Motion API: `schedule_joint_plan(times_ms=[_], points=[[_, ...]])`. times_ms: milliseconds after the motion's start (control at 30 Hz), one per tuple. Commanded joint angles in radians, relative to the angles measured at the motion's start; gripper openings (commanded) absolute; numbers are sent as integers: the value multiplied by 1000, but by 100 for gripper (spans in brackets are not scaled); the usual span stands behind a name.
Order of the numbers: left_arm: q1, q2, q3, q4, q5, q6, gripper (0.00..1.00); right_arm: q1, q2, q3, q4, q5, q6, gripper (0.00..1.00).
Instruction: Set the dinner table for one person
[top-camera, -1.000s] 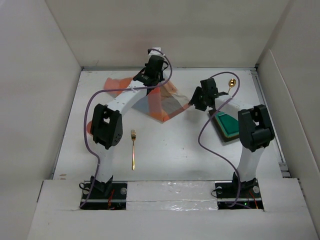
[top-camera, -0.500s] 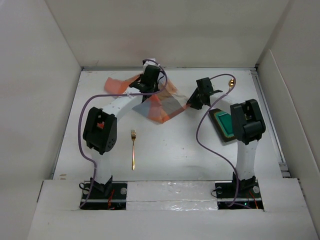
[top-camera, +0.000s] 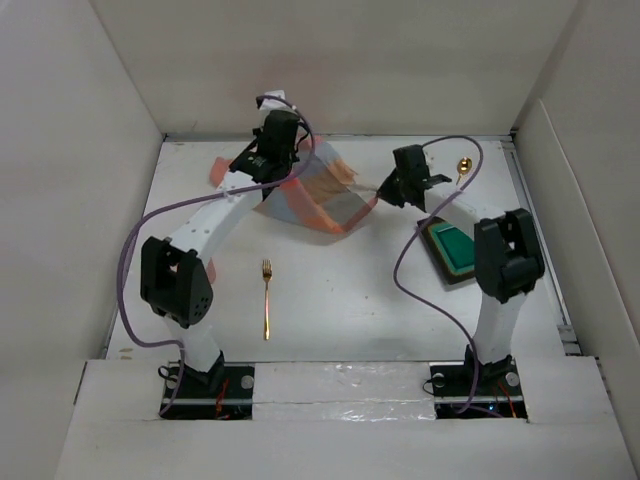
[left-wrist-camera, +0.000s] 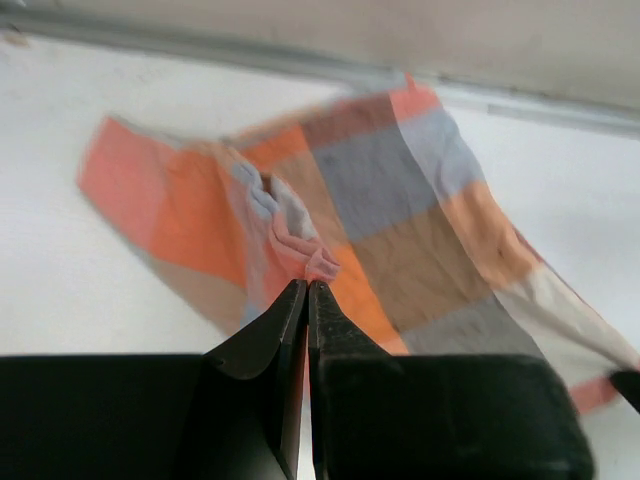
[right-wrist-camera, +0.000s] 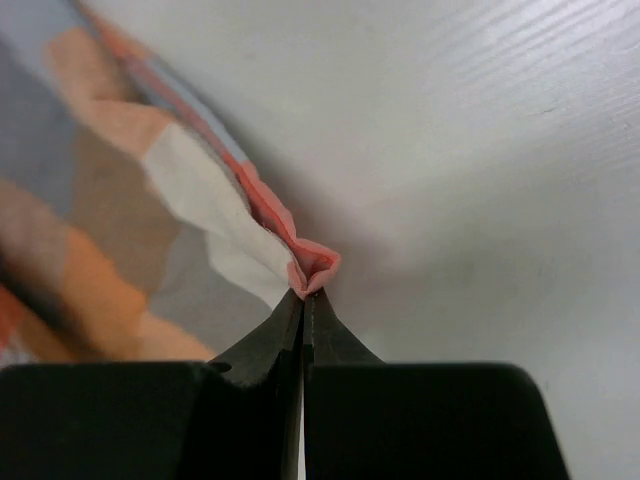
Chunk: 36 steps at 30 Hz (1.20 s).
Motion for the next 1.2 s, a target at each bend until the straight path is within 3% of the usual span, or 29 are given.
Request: schedule_joint_plan(times_ms=[0, 167, 300, 400, 600, 767, 900, 967, 1167], points=[[42, -181, 134, 32, -82, 55, 0, 26, -275, 62, 36, 101, -119, 0], [120, -286, 290, -7, -23, 15, 0, 26, -565, 145, -69, 111, -257, 0], [129, -386, 275, 42, -10, 3, 0, 17, -680, 220, -179, 108, -288, 0], [129, -464, 251, 76, 17, -20, 0, 17, -740, 266, -252, 117, -306, 0], [129, -474, 199, 30, 63, -69, 0, -40, -767, 326, -334, 62, -323, 0], [129, -387, 84, 23, 69, -109, 0, -129, -579, 383, -334, -71, -377, 0], [158, -271, 111, 35, 80, -106, 0, -148, -410, 440, -257, -202, -380, 0], [200, -181, 216, 17, 112, -106, 0, -148, -336, 510, -251, -210, -371, 0], [256, -1, 586, -89, 191, -117, 0, -190, -40, 999, -392, -257, -325, 0]])
